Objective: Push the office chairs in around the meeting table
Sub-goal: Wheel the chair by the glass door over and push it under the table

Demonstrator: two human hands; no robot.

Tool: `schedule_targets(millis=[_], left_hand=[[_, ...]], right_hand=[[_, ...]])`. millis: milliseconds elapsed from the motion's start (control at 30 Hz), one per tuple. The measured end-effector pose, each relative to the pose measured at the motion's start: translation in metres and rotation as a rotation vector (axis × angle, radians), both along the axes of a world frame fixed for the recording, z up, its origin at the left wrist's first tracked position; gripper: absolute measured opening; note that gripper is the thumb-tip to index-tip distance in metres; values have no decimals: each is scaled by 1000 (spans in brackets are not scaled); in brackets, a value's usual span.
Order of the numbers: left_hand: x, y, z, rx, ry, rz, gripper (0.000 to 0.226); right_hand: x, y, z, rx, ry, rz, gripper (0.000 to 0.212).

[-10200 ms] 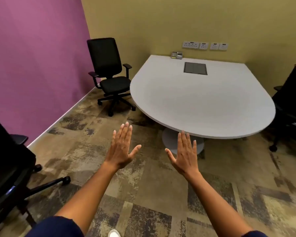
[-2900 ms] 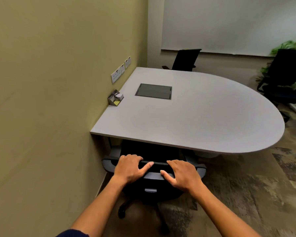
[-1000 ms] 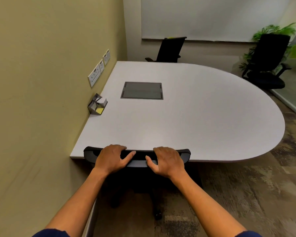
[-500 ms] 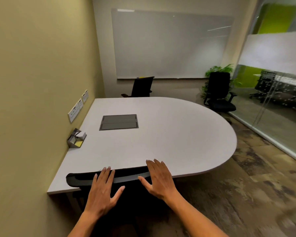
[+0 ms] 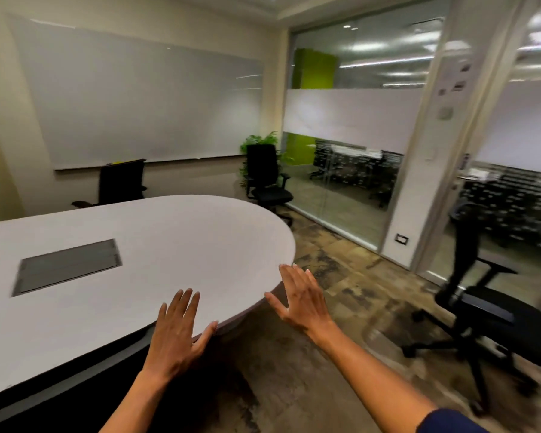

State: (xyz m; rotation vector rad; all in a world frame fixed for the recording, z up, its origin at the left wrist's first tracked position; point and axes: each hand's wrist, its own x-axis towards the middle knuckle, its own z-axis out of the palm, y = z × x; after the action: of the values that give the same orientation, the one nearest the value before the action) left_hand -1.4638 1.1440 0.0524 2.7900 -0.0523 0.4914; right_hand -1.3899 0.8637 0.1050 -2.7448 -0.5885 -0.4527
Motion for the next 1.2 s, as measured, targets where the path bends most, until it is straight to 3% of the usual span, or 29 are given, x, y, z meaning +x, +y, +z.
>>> schedule_targets(millis=[200, 433, 567, 700, 1200], left_hand=[[33, -88, 3, -33, -19, -193, 104], [88, -264, 16, 28, -30, -475, 97], [106, -317, 26, 52, -75, -558, 97], [130, -443, 24, 49, -57, -689, 97], [216, -631, 26, 89, -59, -876, 94]], right_hand=[[-17, -108, 1, -10, -7, -225, 101], [-38, -301, 7, 1, -45, -506, 97], [-39, -354, 11, -3, -62, -587, 91], [-43, -471, 1, 2, -71, -720, 90], [-14, -619, -19, 1, -52, -913, 98]])
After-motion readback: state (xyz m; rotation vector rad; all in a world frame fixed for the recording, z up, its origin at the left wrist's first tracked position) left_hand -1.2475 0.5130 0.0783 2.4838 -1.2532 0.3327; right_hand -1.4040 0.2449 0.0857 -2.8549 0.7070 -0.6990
